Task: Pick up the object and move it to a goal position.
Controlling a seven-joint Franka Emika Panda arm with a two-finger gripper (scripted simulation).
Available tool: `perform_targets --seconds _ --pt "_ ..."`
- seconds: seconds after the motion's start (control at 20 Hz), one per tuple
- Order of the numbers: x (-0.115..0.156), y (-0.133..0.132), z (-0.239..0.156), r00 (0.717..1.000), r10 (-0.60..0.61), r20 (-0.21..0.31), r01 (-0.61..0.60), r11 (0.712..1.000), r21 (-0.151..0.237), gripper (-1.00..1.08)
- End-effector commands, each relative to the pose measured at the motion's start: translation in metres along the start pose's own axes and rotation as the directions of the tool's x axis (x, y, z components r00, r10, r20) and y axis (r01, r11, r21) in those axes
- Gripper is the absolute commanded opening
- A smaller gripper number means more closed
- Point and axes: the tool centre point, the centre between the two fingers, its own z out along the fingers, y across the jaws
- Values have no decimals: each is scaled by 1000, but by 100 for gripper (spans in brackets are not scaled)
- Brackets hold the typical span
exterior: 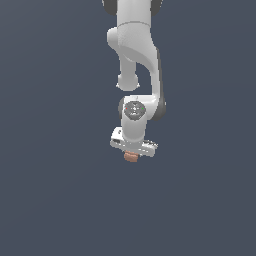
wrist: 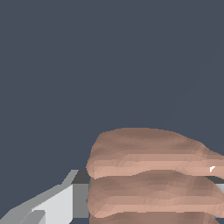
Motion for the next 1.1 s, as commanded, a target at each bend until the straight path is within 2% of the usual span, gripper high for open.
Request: perform_targets --seconds 0.0,0.3,0.55,0.8,1.05 --pt "0 0 1 1000 1 0 -1 1000 0 -100" --pt "-1 3 -2 1000 0 -1 0 1000 0 -100" --pt "-6 17 -11 1000 0 -1 0 1000 0 -100" --pt "-16 42 -28 1000 0 -1 0 1000 0 -100" --pt "-31 80 -54 1000 1 0 -1 1000 1 -100"
